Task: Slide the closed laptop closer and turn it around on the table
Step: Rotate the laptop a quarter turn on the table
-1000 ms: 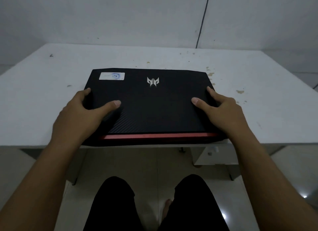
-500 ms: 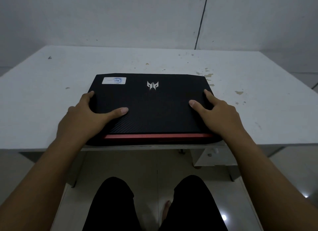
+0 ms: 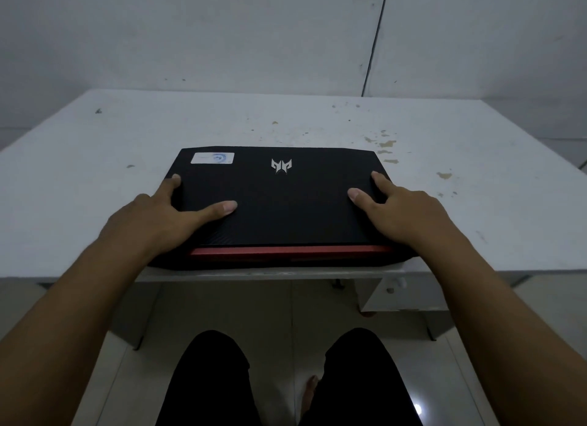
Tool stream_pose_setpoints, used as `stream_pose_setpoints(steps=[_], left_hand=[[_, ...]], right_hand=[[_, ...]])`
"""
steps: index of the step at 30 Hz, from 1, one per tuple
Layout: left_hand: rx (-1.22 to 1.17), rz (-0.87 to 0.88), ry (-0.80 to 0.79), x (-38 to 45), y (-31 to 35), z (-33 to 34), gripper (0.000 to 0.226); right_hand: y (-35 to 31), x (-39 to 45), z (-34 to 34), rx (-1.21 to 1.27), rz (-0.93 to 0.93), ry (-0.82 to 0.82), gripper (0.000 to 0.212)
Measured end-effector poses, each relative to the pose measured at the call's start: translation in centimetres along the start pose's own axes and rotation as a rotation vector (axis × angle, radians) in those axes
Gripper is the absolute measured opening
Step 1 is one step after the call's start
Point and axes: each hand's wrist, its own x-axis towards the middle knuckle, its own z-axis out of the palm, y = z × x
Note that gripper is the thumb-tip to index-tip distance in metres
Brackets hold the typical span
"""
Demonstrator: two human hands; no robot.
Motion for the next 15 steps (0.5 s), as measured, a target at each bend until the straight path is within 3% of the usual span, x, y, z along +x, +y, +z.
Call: stream_pose_setpoints(steps=[15], left_hand=[[0.251,0.022,0.039,0.49,-0.45,-0.27,0.145]], right_hand=[[-0.07,0.63,0.30,-0.201,-0.056,0.041,0.077]])
